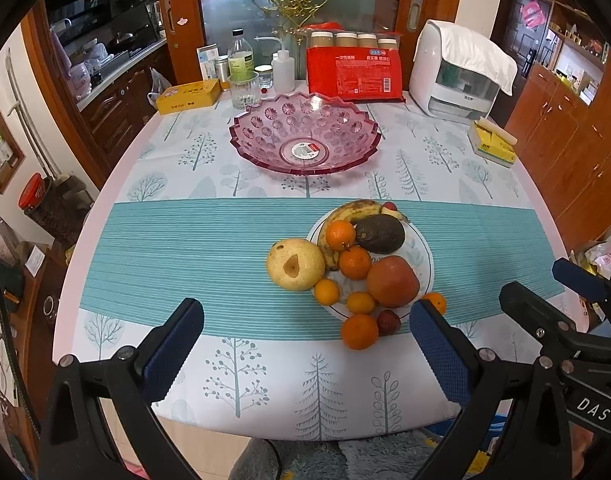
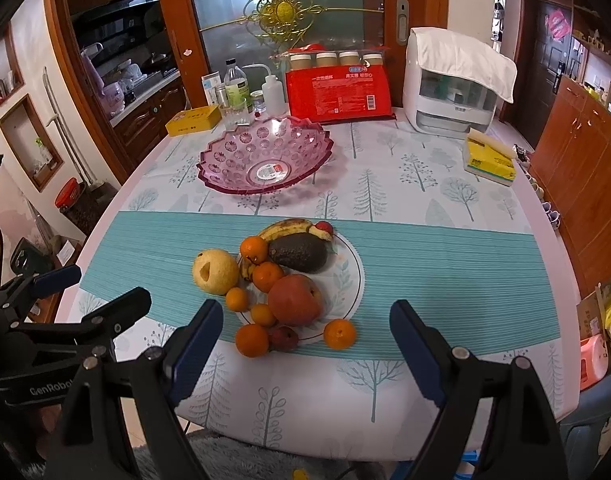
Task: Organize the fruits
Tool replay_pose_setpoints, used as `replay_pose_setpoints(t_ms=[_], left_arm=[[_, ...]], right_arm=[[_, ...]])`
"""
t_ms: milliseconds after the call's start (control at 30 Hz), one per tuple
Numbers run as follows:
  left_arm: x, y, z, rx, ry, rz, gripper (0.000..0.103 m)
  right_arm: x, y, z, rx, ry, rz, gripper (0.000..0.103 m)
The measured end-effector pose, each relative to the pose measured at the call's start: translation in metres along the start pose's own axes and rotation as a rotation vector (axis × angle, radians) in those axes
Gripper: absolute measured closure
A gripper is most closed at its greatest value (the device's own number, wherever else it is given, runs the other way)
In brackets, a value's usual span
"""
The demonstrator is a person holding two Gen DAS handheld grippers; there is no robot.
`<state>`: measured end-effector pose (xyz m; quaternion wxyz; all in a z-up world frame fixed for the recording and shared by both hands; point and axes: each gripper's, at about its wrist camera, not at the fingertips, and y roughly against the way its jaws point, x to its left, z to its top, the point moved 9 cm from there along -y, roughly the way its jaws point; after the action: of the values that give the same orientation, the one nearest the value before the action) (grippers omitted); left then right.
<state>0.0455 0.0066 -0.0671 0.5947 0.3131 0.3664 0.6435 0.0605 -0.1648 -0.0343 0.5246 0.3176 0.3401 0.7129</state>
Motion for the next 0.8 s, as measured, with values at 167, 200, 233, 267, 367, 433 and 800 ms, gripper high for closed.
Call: replay_pose_setpoints(t_ms=[167, 200, 233, 267, 367, 433, 800], left_arm=[[0.0, 0.001, 0.0, 0.001, -0.002, -0.001, 0.001], [0.0, 0.001, 0.0, 0.0, -0.002, -0.002, 0.001], [0.0, 0.0, 0.0, 0.0, -0.001, -0.001, 0.001], [0.0, 0.001, -0.001, -0.001, -0.003, -0.001, 0.001], [0.0, 0.004, -0.003, -0.002, -0.006, 0.001, 0.001], [0.0, 0.005, -0.005, -0.001, -0.005, 0.004, 0.001], [-0.003, 0.015, -0.01, -0.011, 0.03, 0.025, 0.001]], right_arm=[[0.001, 0.001, -0.002, -0.001, 0.001, 0.017, 0.017], [0.001, 0.001, -0.002, 0.0, -0.002, 0.019, 0.017], [0.001, 0.002, -0.002, 0.001, -0.007, 0.021, 0.017], [0.0, 0.002, -0.003, 0.001, -0.011, 0.025, 0.017], [0.0, 0.003, -0.003, 0.0, -0.01, 0.027, 0.017], [0.001, 0.004, -0.005, -0.003, -0.005, 0.03, 0.017], [-0.004, 0.012, -0.009, -0.014, -0.002, 0.062, 0.017]])
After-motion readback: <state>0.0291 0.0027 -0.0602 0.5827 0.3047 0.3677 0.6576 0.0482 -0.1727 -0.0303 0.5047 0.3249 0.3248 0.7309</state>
